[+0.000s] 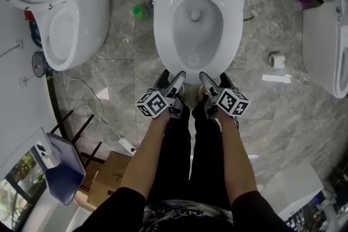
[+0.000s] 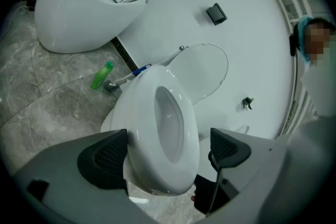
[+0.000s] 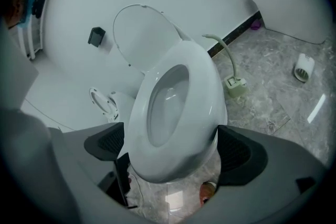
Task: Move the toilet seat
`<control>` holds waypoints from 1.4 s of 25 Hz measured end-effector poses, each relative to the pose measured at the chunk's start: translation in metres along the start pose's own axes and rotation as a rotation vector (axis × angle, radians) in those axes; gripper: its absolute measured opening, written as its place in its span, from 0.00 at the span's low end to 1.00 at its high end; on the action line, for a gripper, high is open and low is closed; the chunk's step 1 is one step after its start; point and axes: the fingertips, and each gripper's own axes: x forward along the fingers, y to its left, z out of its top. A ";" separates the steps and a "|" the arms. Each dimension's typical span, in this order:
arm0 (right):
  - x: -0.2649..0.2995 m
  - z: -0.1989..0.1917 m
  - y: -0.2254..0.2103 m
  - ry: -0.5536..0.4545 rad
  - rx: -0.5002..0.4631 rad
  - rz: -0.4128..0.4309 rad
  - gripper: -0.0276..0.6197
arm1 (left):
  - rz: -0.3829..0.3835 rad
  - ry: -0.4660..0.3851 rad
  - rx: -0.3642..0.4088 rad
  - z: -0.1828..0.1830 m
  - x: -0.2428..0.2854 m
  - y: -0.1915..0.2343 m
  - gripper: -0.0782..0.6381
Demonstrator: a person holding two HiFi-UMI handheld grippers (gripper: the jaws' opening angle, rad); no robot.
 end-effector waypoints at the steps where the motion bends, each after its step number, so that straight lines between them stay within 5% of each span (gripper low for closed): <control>1: 0.001 -0.001 -0.002 -0.005 0.040 0.013 0.88 | 0.002 -0.002 -0.015 0.001 0.000 0.001 0.81; 4: -0.002 -0.001 -0.013 -0.025 0.148 0.019 0.73 | 0.041 0.029 -0.004 0.000 0.000 0.008 0.78; 10: -0.005 0.001 -0.041 0.002 0.121 -0.132 0.36 | 0.180 0.024 -0.038 0.000 -0.003 0.032 0.46; 19: -0.012 0.010 -0.039 -0.025 0.261 -0.103 0.30 | 0.213 0.008 -0.140 0.003 -0.008 0.039 0.28; 35: -0.052 0.036 0.005 0.004 0.338 -0.027 0.27 | 0.149 0.035 -0.195 0.030 -0.036 -0.016 0.26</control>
